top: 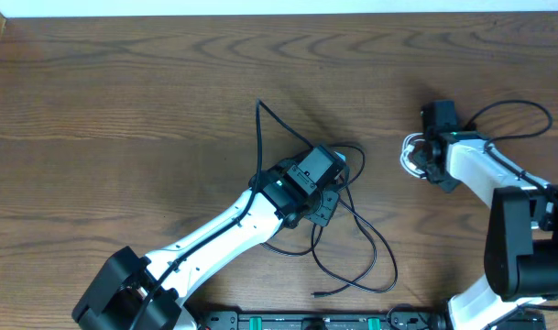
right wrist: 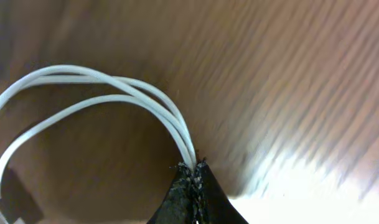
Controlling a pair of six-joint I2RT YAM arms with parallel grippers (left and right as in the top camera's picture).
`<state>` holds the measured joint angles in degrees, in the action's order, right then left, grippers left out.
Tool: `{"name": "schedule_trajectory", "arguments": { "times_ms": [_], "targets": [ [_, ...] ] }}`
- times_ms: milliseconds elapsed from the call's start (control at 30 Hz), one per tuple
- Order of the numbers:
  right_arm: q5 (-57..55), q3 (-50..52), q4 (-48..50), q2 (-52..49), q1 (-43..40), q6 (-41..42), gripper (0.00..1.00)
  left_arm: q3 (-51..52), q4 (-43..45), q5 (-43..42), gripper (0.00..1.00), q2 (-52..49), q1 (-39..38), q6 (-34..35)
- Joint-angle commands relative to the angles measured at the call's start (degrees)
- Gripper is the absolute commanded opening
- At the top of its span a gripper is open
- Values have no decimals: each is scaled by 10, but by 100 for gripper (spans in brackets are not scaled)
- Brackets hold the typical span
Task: Untangle cables
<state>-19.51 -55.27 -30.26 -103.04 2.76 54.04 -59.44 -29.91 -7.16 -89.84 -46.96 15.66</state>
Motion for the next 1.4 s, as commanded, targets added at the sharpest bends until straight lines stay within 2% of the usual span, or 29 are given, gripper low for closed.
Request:
{"name": "schedule_trajectory", "arguments": {
  "times_ms": [0, 100, 333, 567, 667, 767, 800, 933, 1067, 1133, 1167, 1233, 1300, 1367],
  "targets": [
    [-39, 10, 22, -7, -61, -79, 1, 0, 0, 2, 29, -5, 3, 1],
    [-66, 5, 35, 8, -125, -101, 1, 0, 0, 2, 29, -5, 3, 1],
    [-71, 2, 90, 31, -330, -160, 1, 0, 0, 2, 28, -5, 3, 1],
    [5, 2, 185, 31, -502, -171, 1, 0, -2, 2, 28, -5, 3, 1],
    [33, 1, 265, 31, -567, -271, 1, 0, -7, 2, 28, -5, 3, 1],
    [38, 1, 314, 31, -595, -322, 1, 0, -6, 2, 28, -5, 3, 1],
    [38, 1, 325, 31, -601, -336, 4, 0, -6, 2, 29, -5, 3, 1],
    [54, 1, 330, 31, -620, -344, 28, 0, -6, 2, 29, -5, 3, 1],
    [118, 1, 327, 31, -623, -344, 70, 0, -6, 2, 29, -5, 3, 1],
    [153, -2, 327, 33, -621, -344, 96, 0, -6, 2, 29, -5, 3, 1],
    [174, -4, 327, 37, -618, -344, 99, 0, -6, 2, 29, -5, 3, 1],
    [221, -11, 327, 53, -611, -344, 99, 0, -6, 2, 29, -5, 3, 1],
    [268, -23, 328, 82, -600, -344, 99, 0, -5, 2, 37, -5, 3, 1],
    [291, -34, 328, 117, -587, -343, 99, -2, 3, 1, 38, -3, 3, 8]
  ]
}}
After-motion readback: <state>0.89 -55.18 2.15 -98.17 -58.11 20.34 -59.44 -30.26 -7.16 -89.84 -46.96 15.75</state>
